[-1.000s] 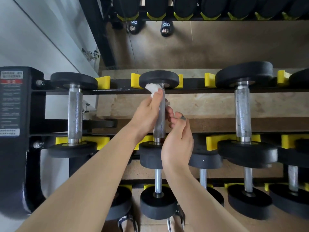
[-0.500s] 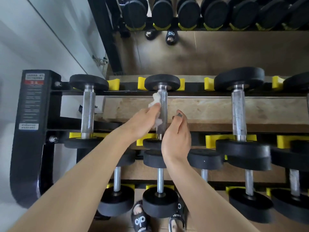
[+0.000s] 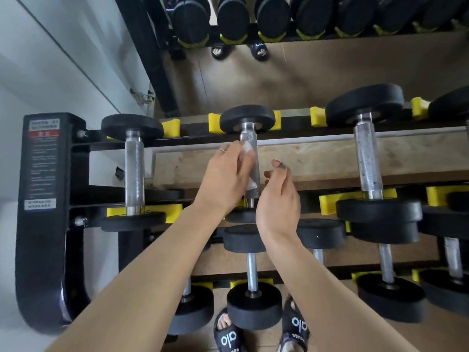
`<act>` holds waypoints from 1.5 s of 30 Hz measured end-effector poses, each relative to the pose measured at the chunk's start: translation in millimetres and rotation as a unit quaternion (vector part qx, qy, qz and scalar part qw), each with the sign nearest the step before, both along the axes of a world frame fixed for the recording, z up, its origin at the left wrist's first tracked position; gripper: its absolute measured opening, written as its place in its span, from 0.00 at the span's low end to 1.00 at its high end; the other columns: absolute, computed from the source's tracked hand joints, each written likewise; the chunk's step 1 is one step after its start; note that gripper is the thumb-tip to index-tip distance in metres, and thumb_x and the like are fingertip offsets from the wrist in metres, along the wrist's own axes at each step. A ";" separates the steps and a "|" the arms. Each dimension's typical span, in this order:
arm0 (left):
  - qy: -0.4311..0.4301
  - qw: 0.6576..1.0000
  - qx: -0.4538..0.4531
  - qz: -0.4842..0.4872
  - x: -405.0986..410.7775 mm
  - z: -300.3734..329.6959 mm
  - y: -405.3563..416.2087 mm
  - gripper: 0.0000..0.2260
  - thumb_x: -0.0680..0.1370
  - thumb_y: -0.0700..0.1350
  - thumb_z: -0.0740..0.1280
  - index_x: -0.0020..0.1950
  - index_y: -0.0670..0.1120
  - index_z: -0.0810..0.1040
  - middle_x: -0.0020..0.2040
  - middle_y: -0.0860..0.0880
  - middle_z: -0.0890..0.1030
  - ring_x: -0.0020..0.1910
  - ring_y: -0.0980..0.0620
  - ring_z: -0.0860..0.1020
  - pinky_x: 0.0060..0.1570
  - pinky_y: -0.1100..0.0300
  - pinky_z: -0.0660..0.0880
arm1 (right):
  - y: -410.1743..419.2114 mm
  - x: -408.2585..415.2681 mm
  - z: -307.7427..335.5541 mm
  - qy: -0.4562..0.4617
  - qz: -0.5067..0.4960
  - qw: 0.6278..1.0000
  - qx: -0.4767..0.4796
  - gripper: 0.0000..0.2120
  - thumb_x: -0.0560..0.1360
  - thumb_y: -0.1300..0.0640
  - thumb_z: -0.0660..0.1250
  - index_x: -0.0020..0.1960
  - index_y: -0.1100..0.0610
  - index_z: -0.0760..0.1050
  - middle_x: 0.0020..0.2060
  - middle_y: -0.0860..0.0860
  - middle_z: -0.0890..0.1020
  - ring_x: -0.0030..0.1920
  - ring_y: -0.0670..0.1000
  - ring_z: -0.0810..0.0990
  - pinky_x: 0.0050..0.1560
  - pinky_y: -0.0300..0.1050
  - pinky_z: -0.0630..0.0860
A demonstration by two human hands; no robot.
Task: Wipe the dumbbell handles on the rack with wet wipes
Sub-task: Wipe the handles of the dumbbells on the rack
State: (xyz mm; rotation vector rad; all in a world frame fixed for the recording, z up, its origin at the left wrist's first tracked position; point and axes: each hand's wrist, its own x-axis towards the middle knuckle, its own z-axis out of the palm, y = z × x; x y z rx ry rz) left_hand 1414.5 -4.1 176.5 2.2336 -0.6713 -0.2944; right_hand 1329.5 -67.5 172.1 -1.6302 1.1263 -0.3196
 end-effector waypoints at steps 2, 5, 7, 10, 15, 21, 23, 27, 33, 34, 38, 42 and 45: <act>0.014 0.999 -0.025 -0.015 -0.7 -1.1 8.8 0.09 0.85 0.45 0.58 0.46 0.47 0.73 0.45 0.51 0.75 0.46 0.57 0.73 0.44 0.67 0.67 | -1.2 -0.4 -2.1 -0.002 0.001 1.000 0.000 0.21 0.85 0.48 0.44 0.69 0.48 0.71 0.60 0.47 0.80 0.53 0.44 0.71 0.45 0.30 0.63; -0.030 0.998 -0.017 -0.055 0.3 -2.5 19.1 0.05 0.83 0.40 0.63 0.49 0.45 0.77 0.49 0.51 0.74 0.46 0.58 0.72 0.46 0.71 0.67 | -0.8 0.4 -1.7 -0.008 -0.006 1.000 0.006 0.21 0.85 0.48 0.44 0.67 0.48 0.72 0.59 0.46 0.80 0.53 0.44 0.72 0.53 0.39 0.64; -0.056 0.997 0.000 -0.046 -0.3 -3.5 16.0 0.02 0.81 0.41 0.67 0.48 0.45 0.76 0.47 0.52 0.73 0.43 0.60 0.72 0.43 0.74 0.66 | -1.1 0.7 -0.3 -0.005 -0.003 1.000 0.008 0.19 0.86 0.50 0.45 0.65 0.48 0.73 0.53 0.44 0.80 0.47 0.40 0.71 0.53 0.40 0.63; -0.033 0.999 0.006 -0.010 -3.6 -3.3 8.6 0.07 0.80 0.46 0.70 0.45 0.46 0.75 0.39 0.55 0.75 0.39 0.61 0.72 0.38 0.73 0.66 | -3.6 1.0 0.1 0.001 -0.004 1.000 0.007 0.19 0.86 0.50 0.46 0.63 0.49 0.74 0.46 0.40 0.75 0.41 0.41 0.71 0.50 0.40 0.61; -0.007 0.995 0.016 -0.096 -10.1 3.5 17.2 0.06 0.77 0.44 0.73 0.43 0.47 0.78 0.35 0.56 0.78 0.36 0.60 0.76 0.36 0.72 0.68 | -5.9 0.3 1.1 -0.009 0.002 1.000 0.015 0.21 0.86 0.50 0.45 0.65 0.50 0.74 0.59 0.48 0.81 0.59 0.51 0.75 0.53 0.40 0.62; -0.047 0.993 0.061 -0.094 7.3 8.5 16.2 0.06 0.79 0.47 0.72 0.43 0.49 0.78 0.34 0.57 0.76 0.33 0.62 0.75 0.35 0.71 0.67 | -1.9 0.8 -0.7 -0.017 0.018 1.000 0.000 0.28 0.80 0.45 0.41 0.68 0.47 0.73 0.62 0.46 0.81 0.60 0.48 0.75 0.54 0.40 0.63; -0.055 0.998 0.020 -0.008 16.0 10.3 6.0 0.06 0.79 0.46 0.71 0.44 0.48 0.78 0.37 0.56 0.78 0.35 0.62 0.74 0.36 0.73 0.67 | -1.8 0.9 -1.5 -0.018 0.018 1.000 0.000 0.30 0.78 0.44 0.40 0.68 0.47 0.73 0.61 0.45 0.81 0.59 0.46 0.75 0.56 0.40 0.64; -0.016 1.000 0.005 -0.023 -0.3 4.4 3.3 0.07 0.78 0.44 0.72 0.43 0.46 0.76 0.34 0.56 0.75 0.34 0.62 0.73 0.35 0.73 0.67 | -4.0 1.3 -2.8 -0.024 0.015 1.000 -0.002 0.30 0.78 0.43 0.40 0.69 0.47 0.72 0.63 0.46 0.80 0.61 0.47 0.75 0.56 0.41 0.65; -0.050 0.988 0.060 -0.134 -1.1 6.7 19.4 0.09 0.77 0.44 0.73 0.41 0.52 0.74 0.33 0.58 0.74 0.33 0.61 0.74 0.35 0.71 0.66 | -0.2 1.9 -0.8 -0.024 0.029 0.999 -0.013 0.30 0.78 0.43 0.39 0.72 0.46 0.69 0.67 0.46 0.78 0.65 0.50 0.74 0.61 0.45 0.66; -0.063 0.991 0.054 -0.104 6.9 8.3 12.7 0.09 0.78 0.45 0.72 0.42 0.52 0.74 0.34 0.58 0.74 0.34 0.61 0.74 0.35 0.71 0.66 | -0.1 2.0 -1.5 -0.028 0.025 0.999 -0.013 0.30 0.78 0.43 0.39 0.72 0.46 0.69 0.66 0.46 0.78 0.65 0.50 0.74 0.61 0.44 0.66; -0.046 0.999 0.020 -0.006 14.4 7.5 -1.6 0.07 0.79 0.46 0.72 0.43 0.48 0.77 0.35 0.57 0.75 0.37 0.63 0.74 0.36 0.73 0.68 | -2.5 2.0 -5.2 -0.026 0.025 0.999 -0.015 0.30 0.78 0.42 0.39 0.73 0.45 0.68 0.66 0.46 0.78 0.65 0.50 0.74 0.63 0.46 0.67; -0.041 0.989 0.051 -0.133 -12.2 0.5 27.9 0.07 0.77 0.50 0.70 0.42 0.49 0.76 0.35 0.56 0.77 0.35 0.58 0.76 0.35 0.70 0.68 | -3.8 1.5 -7.1 -0.030 0.029 0.999 -0.012 0.32 0.77 0.41 0.37 0.73 0.46 0.68 0.68 0.46 0.77 0.66 0.50 0.74 0.61 0.45 0.67; -0.045 0.983 0.095 -0.152 -4.5 3.3 32.7 0.08 0.77 0.53 0.67 0.43 0.51 0.76 0.34 0.56 0.76 0.34 0.59 0.75 0.34 0.68 0.69 | -0.3 2.2 -5.8 -0.025 0.031 0.999 -0.018 0.32 0.77 0.41 0.37 0.73 0.46 0.68 0.67 0.46 0.77 0.65 0.50 0.74 0.61 0.46 0.67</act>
